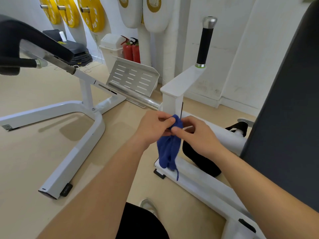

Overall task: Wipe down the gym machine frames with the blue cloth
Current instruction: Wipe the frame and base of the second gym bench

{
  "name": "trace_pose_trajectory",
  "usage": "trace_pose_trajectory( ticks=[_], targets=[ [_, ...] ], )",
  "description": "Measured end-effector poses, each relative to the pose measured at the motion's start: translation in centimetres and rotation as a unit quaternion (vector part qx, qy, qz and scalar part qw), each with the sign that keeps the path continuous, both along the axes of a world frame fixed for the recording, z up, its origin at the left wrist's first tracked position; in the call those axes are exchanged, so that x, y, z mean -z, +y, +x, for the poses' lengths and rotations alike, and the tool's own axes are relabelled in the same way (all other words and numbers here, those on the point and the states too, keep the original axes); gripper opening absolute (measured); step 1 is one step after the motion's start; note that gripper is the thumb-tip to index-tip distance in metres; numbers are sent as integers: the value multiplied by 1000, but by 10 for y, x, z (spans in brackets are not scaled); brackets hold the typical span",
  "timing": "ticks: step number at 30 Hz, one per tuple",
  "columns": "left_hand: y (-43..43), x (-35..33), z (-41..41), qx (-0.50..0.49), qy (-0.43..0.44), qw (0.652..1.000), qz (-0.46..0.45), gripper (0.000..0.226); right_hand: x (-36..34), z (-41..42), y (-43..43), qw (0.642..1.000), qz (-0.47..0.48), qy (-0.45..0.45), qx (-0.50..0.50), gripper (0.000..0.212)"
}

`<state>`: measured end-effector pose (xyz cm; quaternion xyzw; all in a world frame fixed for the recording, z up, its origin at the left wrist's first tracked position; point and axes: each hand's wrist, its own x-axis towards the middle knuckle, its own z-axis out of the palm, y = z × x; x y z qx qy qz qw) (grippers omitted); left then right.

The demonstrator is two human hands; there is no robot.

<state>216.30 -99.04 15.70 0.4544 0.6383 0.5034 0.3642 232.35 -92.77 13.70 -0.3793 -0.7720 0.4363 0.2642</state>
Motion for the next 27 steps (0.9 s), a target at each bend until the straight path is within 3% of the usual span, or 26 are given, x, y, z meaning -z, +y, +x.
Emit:
trace_pose_trajectory(
  ticks=[3, 6, 8, 11, 18, 22, 24, 26, 27],
  targets=[
    [-1, -3, 2, 3, 8, 1000, -8, 17, 4, -1, 2, 1000, -4, 15, -4, 31],
    [2, 1, -6, -29, 180, 983, -3, 15, 3, 5, 9, 1000, 1, 9, -12, 18],
    [4, 1, -11, -59, 272, 960, -3, 14, -1, 10, 13, 1000, 15, -10, -21, 22],
    [5, -1, -15, -51, 285, 957, -1, 12, -7, 15, 19, 998, 44, -35, 1, 30],
    [7, -1, -23, -20, 281, 960, -1, 13, -15, 25, 36, 995, 72, -70, -4, 13],
    [8, 1, -24, -15, 244, 970, -8, 8, -25, 25, 36, 998, 22, -57, -23, 14],
    [8, 1, -26, -41, 261, 964, -16, 8, -30, 29, 37, 996, -13, -60, -67, 29],
    [9, 3, -30, -60, 278, 958, -19, 14, -32, 31, 40, 991, 18, -95, -96, 47],
    [10, 3, -31, -57, 277, 959, -15, 20, -32, 30, 41, 989, 46, -103, -99, 45]
  ],
)
